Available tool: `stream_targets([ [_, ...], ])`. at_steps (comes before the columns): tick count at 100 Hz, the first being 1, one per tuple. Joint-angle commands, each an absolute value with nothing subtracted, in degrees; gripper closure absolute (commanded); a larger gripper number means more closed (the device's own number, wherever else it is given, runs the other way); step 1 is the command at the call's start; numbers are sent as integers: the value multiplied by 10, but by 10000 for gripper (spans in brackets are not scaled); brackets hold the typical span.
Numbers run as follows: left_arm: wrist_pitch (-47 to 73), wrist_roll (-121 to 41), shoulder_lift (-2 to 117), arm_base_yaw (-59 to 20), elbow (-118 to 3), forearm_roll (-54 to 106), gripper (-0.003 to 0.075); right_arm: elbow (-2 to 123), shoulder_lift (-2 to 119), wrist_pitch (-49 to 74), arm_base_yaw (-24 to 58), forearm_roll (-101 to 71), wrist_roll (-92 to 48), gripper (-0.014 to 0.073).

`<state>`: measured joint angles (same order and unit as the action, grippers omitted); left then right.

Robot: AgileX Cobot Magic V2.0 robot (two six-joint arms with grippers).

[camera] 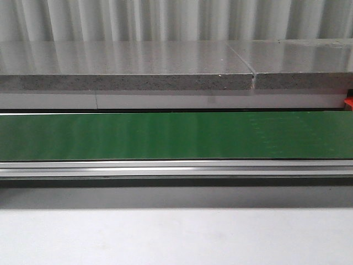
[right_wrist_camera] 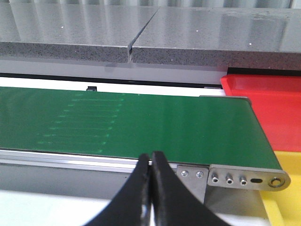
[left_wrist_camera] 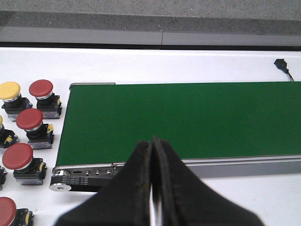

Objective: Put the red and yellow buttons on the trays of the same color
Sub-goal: 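Move the left gripper down toward the red push-buttons on the table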

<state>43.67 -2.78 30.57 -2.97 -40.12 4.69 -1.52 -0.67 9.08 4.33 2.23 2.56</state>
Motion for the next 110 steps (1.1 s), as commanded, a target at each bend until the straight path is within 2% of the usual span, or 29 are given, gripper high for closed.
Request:
stream_targets([
  [1, 404, -22, 316, -32, -414, 57, 737, -7, -12, 44, 44, 29, 23, 685],
  [8, 408, -22, 316, -32, -403, 57, 701, -7, -12, 44, 44, 29, 23, 685],
  [16, 423, -22, 316, -32, -390, 57, 591, -7, -12, 44, 44, 29, 23, 685],
  [24, 434, -22, 316, -32, -381, 57, 432, -7, -12, 44, 44, 29, 23, 685],
  [35, 436, -19, 316, -32, -370, 58, 155, -7, -12, 44, 44, 29, 23, 685],
  [44, 442, -6, 316, -32, -367, 61, 52, -7, -12, 44, 44, 29, 23, 685],
  [55, 449, 82, 316, -32, -364, 45, 56, -7, -12, 44, 44, 29, 23, 685],
  [79, 467, 318, 320, -32, -364, -135, 147, -7, -12, 44, 44, 29, 23, 685],
  [91, 481, 359, 343, -32, -364, -182, 195, -7, -12, 44, 44, 29, 23, 685],
  [110, 482, 438, 411, -31, -364, -255, 197, -7, -12, 44, 44, 29, 23, 685],
])
